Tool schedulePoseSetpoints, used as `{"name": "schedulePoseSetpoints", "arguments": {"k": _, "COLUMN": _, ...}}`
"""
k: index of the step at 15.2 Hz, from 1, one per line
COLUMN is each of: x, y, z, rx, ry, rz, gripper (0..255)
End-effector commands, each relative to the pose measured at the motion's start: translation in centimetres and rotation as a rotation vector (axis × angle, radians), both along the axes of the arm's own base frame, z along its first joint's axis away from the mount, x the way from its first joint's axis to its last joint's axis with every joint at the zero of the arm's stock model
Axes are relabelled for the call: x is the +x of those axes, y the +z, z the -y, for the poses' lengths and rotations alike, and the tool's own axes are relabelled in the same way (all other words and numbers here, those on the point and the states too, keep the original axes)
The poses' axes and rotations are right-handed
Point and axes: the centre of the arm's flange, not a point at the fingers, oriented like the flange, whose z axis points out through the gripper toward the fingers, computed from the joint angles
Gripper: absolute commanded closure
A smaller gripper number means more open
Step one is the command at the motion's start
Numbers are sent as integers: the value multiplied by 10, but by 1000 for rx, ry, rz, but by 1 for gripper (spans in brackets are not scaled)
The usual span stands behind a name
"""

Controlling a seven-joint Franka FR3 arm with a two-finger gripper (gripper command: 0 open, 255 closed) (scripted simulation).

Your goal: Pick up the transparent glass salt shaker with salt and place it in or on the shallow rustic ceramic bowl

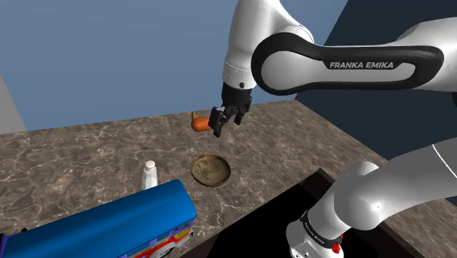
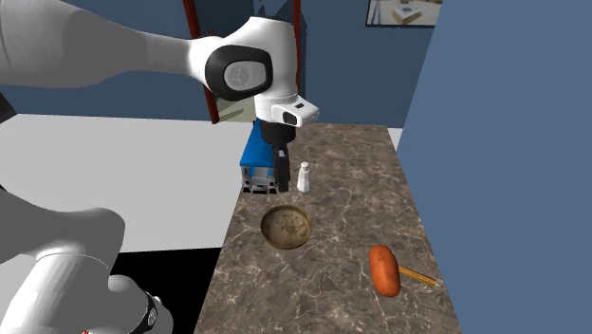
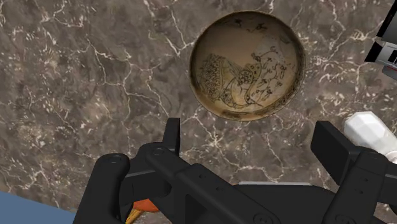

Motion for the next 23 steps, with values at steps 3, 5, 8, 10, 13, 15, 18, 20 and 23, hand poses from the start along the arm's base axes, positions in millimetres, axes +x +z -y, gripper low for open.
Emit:
{"name": "schedulePoseSetpoints", "arguments": {"k": 3, "x": 19, "y": -23, "z": -47, "rx": 3, "ry": -8, "rz": -13, "gripper": 0}}
{"name": "schedulePoseSetpoints", "arguments": {"k": 5, "x": 27, "y": -34, "z": -69, "rx": 4, "ry": -12, "rz": -19, "gripper": 0}}
{"name": "schedulePoseSetpoints", "arguments": {"k": 8, "x": 39, "y": -51, "z": -103, "rx": 6, "ry": -17, "rz": -29, "gripper": 0}}
{"name": "schedulePoseSetpoints", "arguments": {"k": 10, "x": 47, "y": -63, "z": -126, "rx": 6, "ry": -21, "rz": -36, "gripper": 0}}
{"name": "schedulePoseSetpoints", "arguments": {"k": 13, "x": 60, "y": -80, "z": -160, "rx": 8, "ry": -26, "rz": -45, "gripper": 0}}
{"name": "schedulePoseSetpoints", "arguments": {"k": 15, "x": 68, "y": -91, "z": -182, "rx": 8, "ry": -30, "rz": -52, "gripper": 0}}
{"name": "schedulePoseSetpoints", "arguments": {"k": 18, "x": 77, "y": -104, "z": -208, "rx": 9, "ry": -34, "rz": -59, "gripper": 0}}
{"name": "schedulePoseSetpoints", "arguments": {"k": 20, "x": 77, "y": -114, "z": -207, "rx": 9, "ry": -34, "rz": -59, "gripper": 0}}
{"name": "schedulePoseSetpoints", "arguments": {"k": 23, "x": 76, "y": -130, "z": -205, "rx": 9, "ry": -34, "rz": -59, "gripper": 0}}
